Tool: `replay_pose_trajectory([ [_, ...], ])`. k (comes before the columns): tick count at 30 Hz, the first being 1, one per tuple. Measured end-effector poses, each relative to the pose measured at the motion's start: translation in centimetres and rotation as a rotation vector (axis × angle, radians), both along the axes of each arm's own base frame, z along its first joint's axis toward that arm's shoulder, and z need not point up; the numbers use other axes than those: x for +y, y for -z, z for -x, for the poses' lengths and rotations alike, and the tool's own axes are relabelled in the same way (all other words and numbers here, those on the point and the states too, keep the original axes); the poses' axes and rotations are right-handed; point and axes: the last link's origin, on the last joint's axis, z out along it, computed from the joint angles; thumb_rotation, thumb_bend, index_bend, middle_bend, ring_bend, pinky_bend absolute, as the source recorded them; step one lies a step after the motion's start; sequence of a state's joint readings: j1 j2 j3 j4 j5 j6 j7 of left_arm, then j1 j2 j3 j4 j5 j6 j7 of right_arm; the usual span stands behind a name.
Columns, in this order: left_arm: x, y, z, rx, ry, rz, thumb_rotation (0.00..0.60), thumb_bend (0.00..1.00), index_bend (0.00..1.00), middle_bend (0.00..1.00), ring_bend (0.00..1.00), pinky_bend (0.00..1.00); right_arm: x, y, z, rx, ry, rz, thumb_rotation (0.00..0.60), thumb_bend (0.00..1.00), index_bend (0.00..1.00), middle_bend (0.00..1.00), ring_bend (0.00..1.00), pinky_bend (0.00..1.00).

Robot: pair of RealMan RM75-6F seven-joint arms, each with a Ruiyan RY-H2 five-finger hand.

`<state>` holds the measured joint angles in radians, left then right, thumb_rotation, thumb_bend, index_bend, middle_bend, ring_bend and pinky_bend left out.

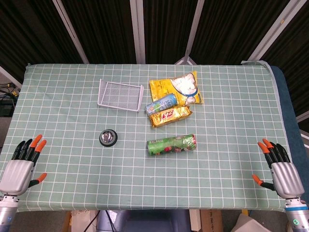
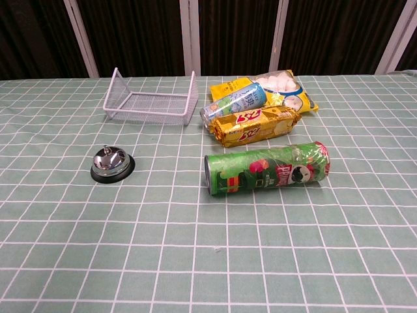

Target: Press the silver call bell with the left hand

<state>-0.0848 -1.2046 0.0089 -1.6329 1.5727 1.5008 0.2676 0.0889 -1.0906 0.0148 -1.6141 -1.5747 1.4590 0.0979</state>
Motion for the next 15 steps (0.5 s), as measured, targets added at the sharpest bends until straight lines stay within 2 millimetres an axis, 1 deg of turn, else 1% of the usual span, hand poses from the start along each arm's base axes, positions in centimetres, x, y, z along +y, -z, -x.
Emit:
replay_pose_trajectory([
  [15,0.01,0.24,-0.03,0.006,0.001,0.013,0.600,0.14,0.00,0.00,0.00,0.00,0.07,-0.05,0.13,0.004,0.012,-0.012,0.600,0.25,0.00,0.00,0.00,0.00],
])
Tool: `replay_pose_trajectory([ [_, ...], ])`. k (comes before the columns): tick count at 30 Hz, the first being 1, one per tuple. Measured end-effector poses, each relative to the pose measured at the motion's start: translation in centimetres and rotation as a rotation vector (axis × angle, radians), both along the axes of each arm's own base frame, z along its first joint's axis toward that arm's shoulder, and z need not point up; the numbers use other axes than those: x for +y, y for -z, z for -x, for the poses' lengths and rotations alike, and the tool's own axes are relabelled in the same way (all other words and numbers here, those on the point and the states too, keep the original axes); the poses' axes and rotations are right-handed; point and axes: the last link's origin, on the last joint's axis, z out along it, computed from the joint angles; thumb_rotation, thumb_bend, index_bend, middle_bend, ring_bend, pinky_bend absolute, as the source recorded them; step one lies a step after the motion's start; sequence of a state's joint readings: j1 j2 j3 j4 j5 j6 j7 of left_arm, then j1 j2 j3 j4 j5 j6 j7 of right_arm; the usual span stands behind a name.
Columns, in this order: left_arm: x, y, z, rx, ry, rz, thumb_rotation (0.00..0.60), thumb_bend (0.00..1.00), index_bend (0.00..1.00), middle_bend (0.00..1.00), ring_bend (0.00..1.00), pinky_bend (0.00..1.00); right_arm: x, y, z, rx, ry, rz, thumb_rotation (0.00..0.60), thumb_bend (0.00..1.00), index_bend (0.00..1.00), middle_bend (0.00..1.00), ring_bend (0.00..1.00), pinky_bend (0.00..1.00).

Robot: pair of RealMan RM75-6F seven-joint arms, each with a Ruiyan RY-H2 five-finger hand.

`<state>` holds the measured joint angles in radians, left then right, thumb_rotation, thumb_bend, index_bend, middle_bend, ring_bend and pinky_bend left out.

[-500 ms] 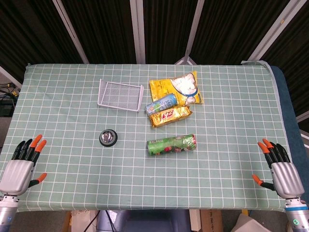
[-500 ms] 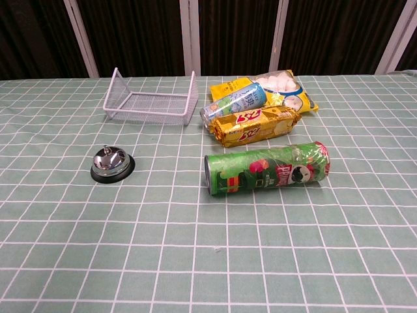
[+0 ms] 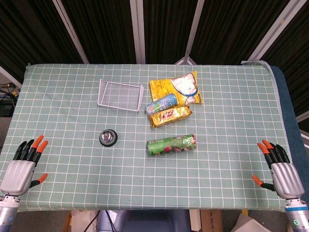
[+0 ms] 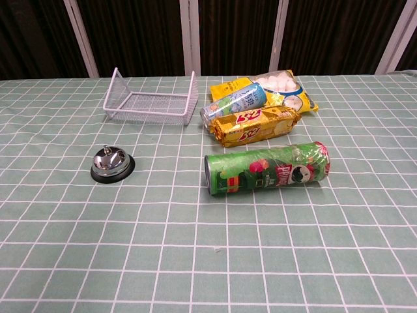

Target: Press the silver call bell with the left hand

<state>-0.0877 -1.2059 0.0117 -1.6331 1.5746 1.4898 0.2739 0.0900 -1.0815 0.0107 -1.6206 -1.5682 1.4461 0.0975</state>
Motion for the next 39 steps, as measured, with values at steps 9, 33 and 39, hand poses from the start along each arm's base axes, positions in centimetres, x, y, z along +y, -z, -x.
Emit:
replay_pose_trajectory([
  [9,0.4,0.3,-0.4,0.000,0.020,0.001,0.600,0.21,0.00,0.00,0.00,0.00,0.1,-0.1,0.1,-0.004,0.002,-0.001,0.600,0.25,0.00,0.00,0.00,0.00],
  [33,10.5,11.5,-8.9,0.117,0.162,0.168,0.600,1.00,0.00,0.00,0.00,0.00,0.0,-0.2,0.2,-0.023,0.016,-0.007,0.600,0.25,0.00,0.00,0.00,0.00],
  [39,11.1,13.7,-8.9,0.142,0.136,0.198,0.600,1.00,0.00,0.00,0.00,0.00,-0.1,-0.2,0.2,-0.028,0.018,-0.008,0.600,0.25,0.00,0.00,0.00,0.00],
])
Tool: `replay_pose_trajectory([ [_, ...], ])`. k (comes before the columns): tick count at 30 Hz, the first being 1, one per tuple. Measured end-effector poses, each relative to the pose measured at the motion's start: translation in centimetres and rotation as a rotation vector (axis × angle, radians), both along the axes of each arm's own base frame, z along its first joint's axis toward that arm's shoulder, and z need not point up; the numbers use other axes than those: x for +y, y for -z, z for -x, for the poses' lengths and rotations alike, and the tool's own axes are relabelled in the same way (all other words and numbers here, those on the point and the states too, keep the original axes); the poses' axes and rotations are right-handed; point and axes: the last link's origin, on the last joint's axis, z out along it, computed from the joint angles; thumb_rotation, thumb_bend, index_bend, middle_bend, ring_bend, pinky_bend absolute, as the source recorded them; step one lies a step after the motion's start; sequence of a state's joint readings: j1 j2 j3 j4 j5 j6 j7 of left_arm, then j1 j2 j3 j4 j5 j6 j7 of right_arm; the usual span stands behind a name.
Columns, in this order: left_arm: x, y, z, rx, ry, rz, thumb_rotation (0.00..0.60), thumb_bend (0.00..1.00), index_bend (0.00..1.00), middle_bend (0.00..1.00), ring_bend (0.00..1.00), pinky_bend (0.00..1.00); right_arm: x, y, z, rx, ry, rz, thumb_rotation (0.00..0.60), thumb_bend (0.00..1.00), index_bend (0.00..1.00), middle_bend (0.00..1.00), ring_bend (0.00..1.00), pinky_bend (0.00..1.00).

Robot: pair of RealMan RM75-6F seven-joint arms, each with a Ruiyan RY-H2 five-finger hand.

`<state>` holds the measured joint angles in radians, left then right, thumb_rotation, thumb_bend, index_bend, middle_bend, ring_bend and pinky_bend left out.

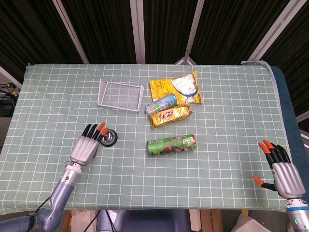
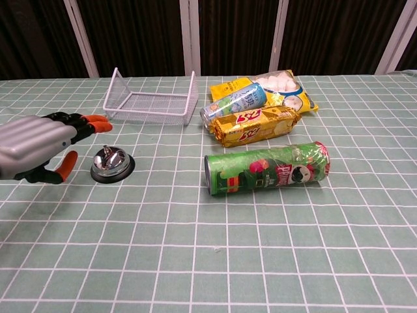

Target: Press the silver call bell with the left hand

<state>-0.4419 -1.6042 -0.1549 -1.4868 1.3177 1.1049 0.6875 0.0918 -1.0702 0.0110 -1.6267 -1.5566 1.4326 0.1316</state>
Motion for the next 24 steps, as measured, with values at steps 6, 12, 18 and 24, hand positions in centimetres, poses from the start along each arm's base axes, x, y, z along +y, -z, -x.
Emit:
replay_pose_trajectory([
  [6,0.3,1.4,0.8,0.038,-0.009,0.043,0.600,1.00,0.00,0.00,0.00,0.00,0.0,0.0,-0.1,-0.003,-0.003,-0.001,0.600,0.25,0.00,0.00,0.00,0.00],
  [12,0.2,2.8,1.2,0.084,-0.012,0.098,0.600,1.00,0.00,0.00,0.00,0.00,0.0,0.0,0.0,-0.008,0.002,0.001,0.600,0.25,0.00,0.00,0.00,0.00],
  [18,0.3,2.3,0.6,0.053,0.004,0.071,0.600,1.00,0.00,0.00,0.00,0.00,0.0,0.0,-0.1,-0.012,-0.001,0.002,0.600,0.25,0.00,0.00,0.00,0.00],
  [24,1.1,0.5,-1.4,-0.017,0.053,0.005,0.600,1.00,0.00,0.00,0.00,0.00,0.1,0.0,-0.1,-0.009,-0.002,0.002,0.600,0.25,0.00,0.00,0.00,0.00],
])
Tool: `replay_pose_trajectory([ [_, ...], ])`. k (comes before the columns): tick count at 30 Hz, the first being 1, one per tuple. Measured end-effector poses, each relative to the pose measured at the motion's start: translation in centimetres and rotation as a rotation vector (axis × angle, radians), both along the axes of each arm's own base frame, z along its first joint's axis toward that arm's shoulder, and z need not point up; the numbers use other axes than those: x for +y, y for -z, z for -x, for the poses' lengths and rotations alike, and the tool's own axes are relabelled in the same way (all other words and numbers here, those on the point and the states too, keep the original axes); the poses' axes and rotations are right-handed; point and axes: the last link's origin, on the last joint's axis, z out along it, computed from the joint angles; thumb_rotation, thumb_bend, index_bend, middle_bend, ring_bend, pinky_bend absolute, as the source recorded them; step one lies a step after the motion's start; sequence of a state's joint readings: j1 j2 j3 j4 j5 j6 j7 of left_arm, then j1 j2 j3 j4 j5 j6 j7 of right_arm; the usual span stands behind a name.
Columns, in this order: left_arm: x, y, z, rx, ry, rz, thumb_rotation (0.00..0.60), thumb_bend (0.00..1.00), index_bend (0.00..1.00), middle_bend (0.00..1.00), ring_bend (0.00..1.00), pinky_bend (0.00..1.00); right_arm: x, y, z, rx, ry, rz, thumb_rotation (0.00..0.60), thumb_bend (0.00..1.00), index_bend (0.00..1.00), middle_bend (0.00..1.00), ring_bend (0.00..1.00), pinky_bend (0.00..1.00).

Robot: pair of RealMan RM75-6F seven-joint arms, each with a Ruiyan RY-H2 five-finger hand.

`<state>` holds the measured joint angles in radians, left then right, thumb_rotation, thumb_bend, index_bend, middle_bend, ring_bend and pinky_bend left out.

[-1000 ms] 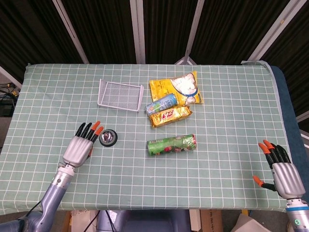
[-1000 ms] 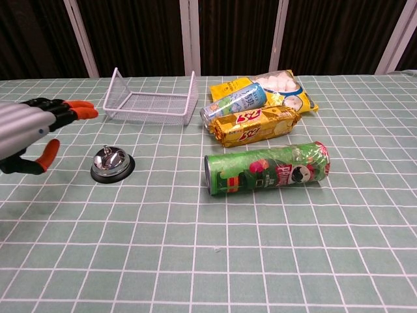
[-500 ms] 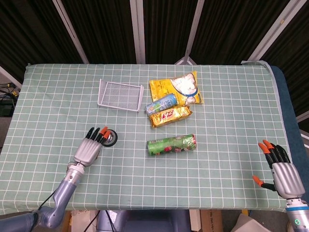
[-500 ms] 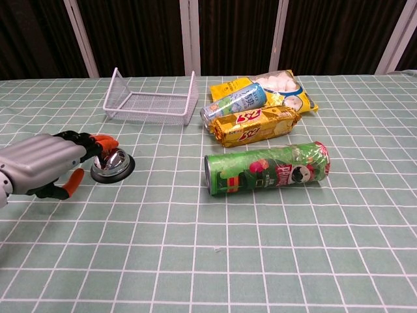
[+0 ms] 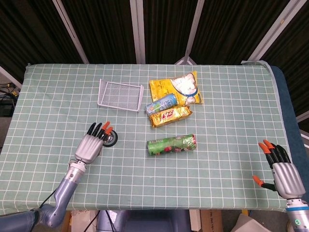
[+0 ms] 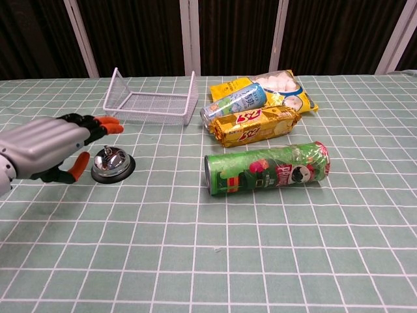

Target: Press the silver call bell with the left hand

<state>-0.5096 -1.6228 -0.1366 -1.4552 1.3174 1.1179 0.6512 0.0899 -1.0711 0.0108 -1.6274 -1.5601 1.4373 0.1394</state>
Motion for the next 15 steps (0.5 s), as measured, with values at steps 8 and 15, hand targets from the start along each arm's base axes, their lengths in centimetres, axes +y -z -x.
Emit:
replay_pose_trajectory([
  [8,-0.3,-3.6,-2.6,-0.110,0.042,-0.056,0.600,0.64,0.00,0.00,0.00,0.00,0.1,-0.1,0.0,0.002,-0.005,0.001,0.600,0.25,0.00,0.00,0.00,0.00],
  [15,-3.7,-8.7,1.0,-0.070,-0.020,-0.125,0.600,0.31,0.00,0.00,0.00,0.00,0.2,-0.1,0.1,0.012,-0.013,-0.001,0.600,0.25,0.00,0.00,0.00,0.00],
])
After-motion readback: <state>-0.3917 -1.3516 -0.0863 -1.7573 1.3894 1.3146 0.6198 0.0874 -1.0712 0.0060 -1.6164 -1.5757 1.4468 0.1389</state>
